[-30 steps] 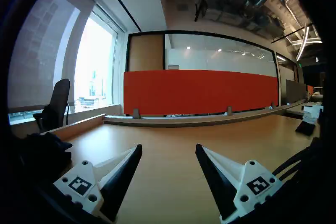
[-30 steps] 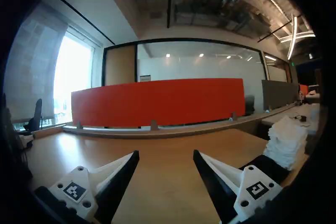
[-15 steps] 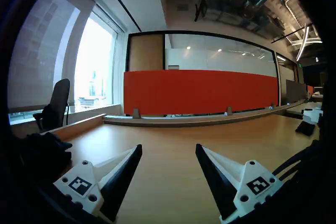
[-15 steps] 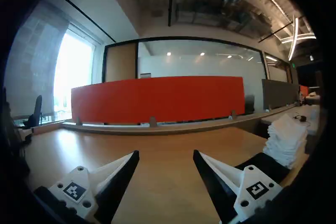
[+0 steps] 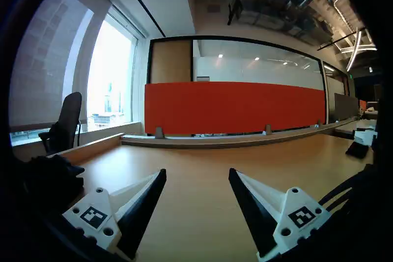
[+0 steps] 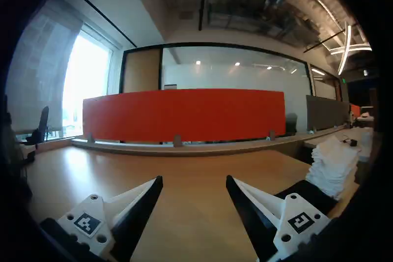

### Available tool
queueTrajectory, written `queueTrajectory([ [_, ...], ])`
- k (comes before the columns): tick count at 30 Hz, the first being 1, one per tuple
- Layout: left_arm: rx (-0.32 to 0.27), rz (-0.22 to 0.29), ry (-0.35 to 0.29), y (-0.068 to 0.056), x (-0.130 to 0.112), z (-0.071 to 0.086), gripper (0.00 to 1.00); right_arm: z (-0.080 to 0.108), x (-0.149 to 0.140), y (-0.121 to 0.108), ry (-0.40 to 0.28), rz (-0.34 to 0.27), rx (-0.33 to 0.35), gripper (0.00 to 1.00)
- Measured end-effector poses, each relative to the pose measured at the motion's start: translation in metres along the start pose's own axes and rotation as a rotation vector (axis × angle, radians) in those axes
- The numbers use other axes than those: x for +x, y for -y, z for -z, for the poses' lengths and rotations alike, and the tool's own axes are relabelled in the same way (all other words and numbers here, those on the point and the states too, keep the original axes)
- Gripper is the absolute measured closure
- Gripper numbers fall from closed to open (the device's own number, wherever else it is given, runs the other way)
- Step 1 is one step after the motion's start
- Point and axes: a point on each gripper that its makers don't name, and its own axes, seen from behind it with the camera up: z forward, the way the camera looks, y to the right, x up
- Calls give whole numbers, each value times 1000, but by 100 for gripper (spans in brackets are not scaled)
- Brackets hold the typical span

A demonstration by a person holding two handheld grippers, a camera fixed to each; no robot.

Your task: Fold towel

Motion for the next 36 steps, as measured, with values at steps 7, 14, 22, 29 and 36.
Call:
queueTrajectory([
  [7,0,0,0,0,0,0,6,1,-1,4,2,19,9,0],
  [14,0,0,0,0,0,0,6,0,-1,5,3,19,10,0],
  [22,0,0,0,0,1,0,6,0,-1,4,4,18,9,0],
  [29,0,0,0,0,1,0,6,0,-1,4,3,19,9,0],
  [36,0,0,0,0,1,1,6,1,-1,5,4,18,9,0],
])
